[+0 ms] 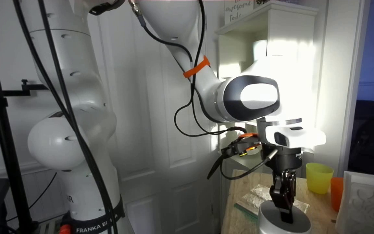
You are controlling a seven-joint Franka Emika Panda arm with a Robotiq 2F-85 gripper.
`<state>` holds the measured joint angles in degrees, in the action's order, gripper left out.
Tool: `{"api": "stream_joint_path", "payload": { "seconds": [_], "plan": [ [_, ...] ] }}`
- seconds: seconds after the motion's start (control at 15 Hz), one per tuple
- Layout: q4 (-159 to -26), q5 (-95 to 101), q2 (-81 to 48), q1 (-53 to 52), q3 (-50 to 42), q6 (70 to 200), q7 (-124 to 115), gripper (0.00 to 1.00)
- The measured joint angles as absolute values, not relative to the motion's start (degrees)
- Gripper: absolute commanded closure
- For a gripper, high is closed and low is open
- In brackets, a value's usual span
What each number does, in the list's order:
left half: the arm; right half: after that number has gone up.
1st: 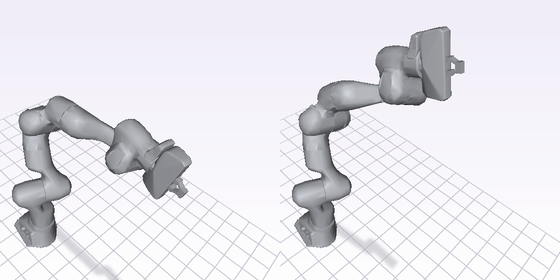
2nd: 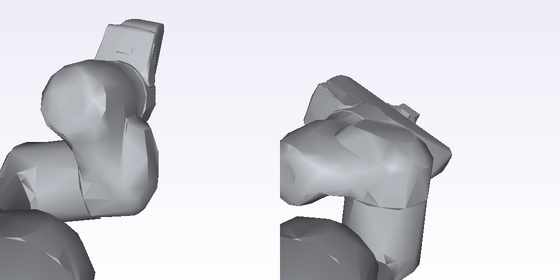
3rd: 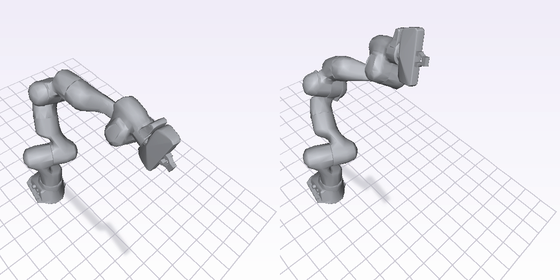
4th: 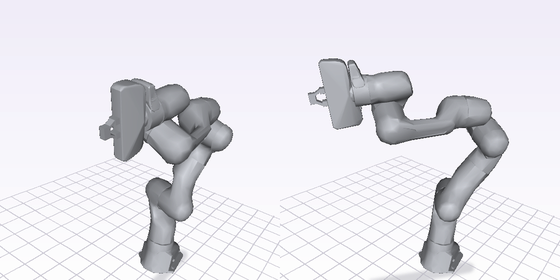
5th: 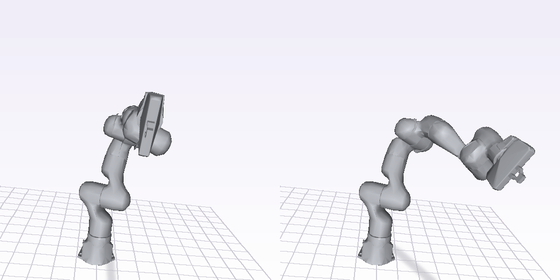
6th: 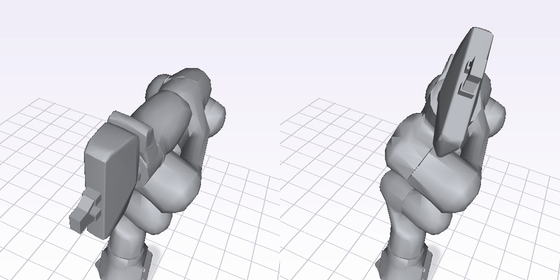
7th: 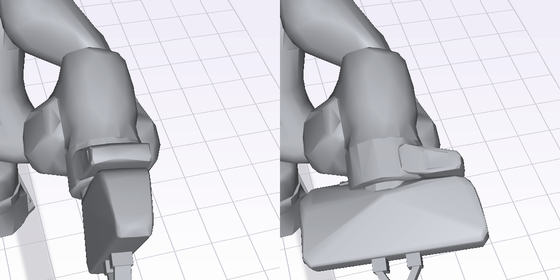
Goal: Put the white cup on the white plate
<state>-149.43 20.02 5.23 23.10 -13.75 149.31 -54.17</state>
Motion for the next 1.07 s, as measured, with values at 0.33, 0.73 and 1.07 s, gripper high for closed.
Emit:
{"api": "stream_joint_path", "payload": {
  "seconds": [0.33,0.73,1.07],
  "plan": [
    [-147.7,20.0,3.0,23.1,-14.5,149.8,-55.0,0.97],
    [-145.4,20.0,0.8,22.7,-15.4,149.9,-55.6,0.97],
    [-144.9,20.0,0.4,22.2,-15.8,149.9,-56.2,0.64]
  ]
}}
